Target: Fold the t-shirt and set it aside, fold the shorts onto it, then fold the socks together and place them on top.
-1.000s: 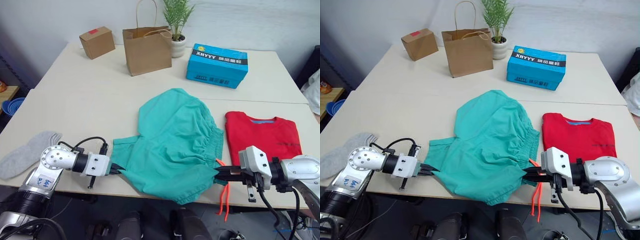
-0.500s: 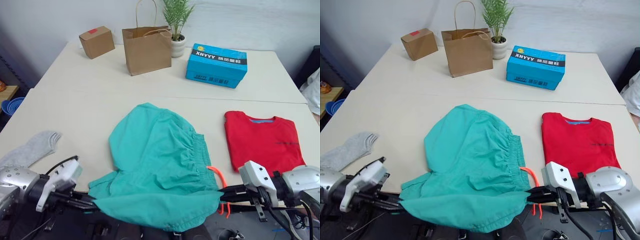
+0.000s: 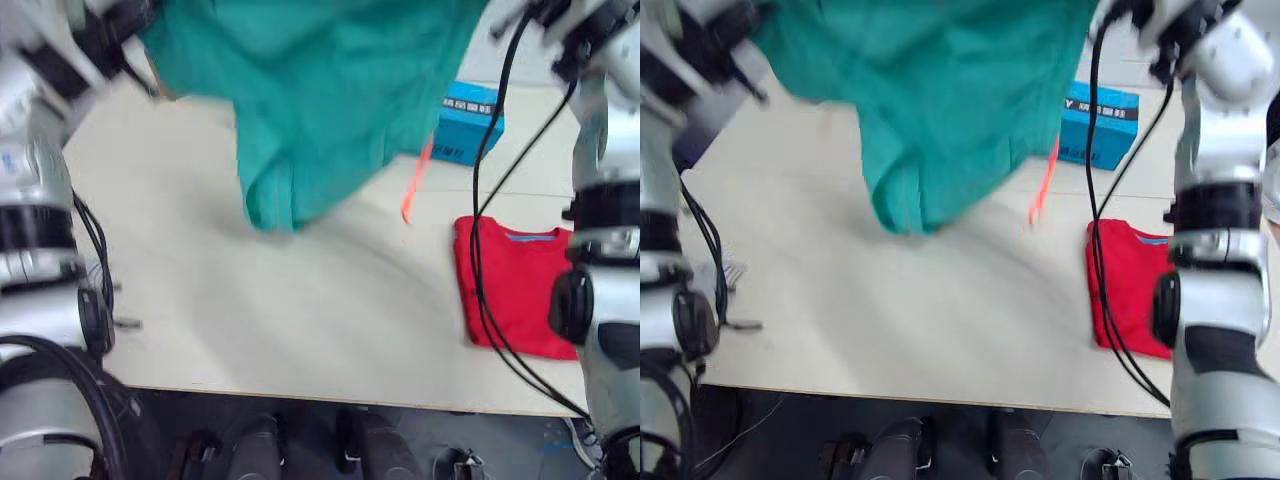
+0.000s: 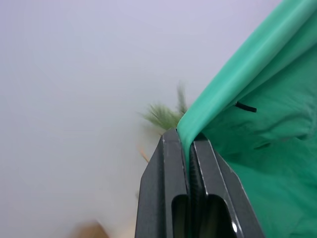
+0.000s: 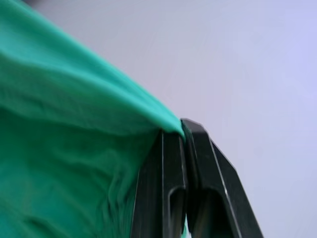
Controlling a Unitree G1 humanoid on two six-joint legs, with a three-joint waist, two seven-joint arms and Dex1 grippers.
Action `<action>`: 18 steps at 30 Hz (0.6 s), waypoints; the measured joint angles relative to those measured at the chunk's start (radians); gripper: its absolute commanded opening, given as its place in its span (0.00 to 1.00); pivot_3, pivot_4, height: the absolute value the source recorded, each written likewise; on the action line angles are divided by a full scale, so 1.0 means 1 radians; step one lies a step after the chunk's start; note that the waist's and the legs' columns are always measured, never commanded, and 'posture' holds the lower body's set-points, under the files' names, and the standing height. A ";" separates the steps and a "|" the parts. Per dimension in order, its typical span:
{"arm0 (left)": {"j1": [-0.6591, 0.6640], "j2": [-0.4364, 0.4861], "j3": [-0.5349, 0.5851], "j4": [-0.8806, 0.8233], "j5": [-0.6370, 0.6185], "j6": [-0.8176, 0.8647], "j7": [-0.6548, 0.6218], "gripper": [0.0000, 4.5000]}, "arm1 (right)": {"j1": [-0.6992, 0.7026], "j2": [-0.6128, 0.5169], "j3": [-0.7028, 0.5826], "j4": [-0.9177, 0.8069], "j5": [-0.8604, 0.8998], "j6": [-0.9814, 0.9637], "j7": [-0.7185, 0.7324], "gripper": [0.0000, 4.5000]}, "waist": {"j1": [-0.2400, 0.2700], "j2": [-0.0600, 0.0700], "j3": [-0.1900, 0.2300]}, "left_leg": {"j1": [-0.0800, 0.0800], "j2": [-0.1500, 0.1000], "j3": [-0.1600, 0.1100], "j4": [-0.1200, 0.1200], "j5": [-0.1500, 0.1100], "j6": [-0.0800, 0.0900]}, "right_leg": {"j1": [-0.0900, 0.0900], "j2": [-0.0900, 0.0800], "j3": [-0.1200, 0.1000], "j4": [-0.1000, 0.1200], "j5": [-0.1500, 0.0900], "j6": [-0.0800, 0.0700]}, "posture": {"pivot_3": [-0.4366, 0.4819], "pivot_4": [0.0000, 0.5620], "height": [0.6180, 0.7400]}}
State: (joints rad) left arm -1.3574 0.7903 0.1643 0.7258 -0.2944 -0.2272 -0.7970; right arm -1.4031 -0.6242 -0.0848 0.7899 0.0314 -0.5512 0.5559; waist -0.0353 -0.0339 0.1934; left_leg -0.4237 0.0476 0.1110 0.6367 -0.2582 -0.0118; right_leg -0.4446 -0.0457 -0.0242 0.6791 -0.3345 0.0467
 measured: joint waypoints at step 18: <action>1.256 0.287 0.094 -0.872 -0.264 0.613 -0.424 0.01 | 1.185 -0.156 0.101 -0.802 0.252 0.303 0.506 0.00 | -0.022 0.007 0.005 | 0.047 0.003 0.006 0.005 -0.009 0.007 | 0.054 -0.014 -0.025 -0.021 -0.001 -0.007 | 0.48 0.27 1.00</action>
State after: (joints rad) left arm -0.1014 1.0772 0.2582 -0.1462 -0.5580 0.3855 -1.2205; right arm -0.2182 -0.7803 0.0158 -0.0122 0.2835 -0.2478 1.0620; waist -0.0569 -0.0273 0.1982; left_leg -0.3767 0.0504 0.1168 0.6412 -0.2675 -0.0048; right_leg -0.3903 -0.0592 -0.0495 0.6583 -0.3352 0.0401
